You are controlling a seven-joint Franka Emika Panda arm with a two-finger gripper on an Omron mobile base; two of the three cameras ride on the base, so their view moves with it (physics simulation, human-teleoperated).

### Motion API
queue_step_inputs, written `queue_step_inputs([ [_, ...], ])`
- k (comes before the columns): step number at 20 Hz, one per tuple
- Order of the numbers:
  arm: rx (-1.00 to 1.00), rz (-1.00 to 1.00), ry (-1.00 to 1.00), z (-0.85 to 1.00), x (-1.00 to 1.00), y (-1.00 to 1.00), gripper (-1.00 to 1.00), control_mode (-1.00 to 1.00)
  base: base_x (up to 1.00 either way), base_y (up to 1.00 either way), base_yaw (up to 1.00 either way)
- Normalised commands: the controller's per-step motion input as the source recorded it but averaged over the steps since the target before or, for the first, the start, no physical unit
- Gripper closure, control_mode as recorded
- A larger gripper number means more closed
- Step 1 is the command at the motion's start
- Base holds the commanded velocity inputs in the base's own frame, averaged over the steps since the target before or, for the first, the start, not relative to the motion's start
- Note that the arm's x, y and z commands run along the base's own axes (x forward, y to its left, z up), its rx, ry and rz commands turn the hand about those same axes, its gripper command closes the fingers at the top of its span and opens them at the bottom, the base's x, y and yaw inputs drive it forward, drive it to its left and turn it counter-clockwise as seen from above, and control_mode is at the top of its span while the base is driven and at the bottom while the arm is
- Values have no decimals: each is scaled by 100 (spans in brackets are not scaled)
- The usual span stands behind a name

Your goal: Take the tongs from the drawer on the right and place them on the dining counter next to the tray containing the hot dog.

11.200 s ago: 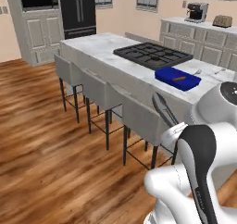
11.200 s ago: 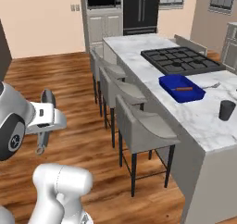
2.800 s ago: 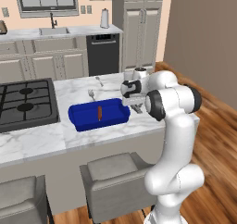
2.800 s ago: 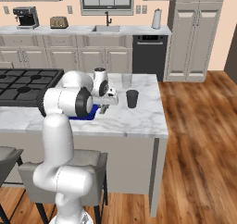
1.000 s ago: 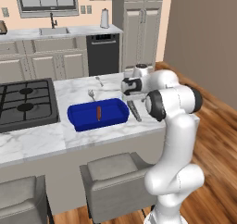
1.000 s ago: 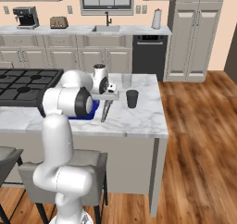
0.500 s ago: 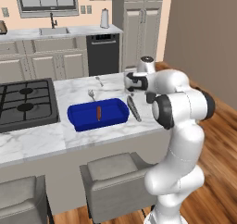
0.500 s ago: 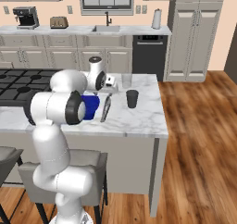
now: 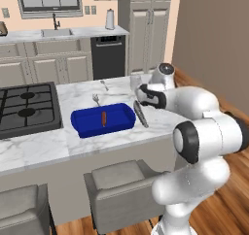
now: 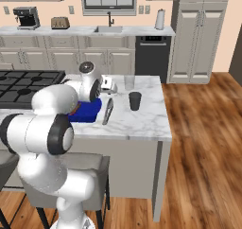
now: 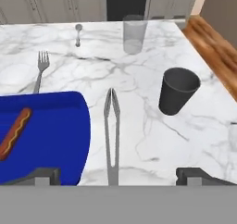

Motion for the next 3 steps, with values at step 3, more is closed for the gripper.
queue_step_inputs([
  [3, 2, 0, -31, 65, -47, 0, -100, -100, 0, 0, 0],
])
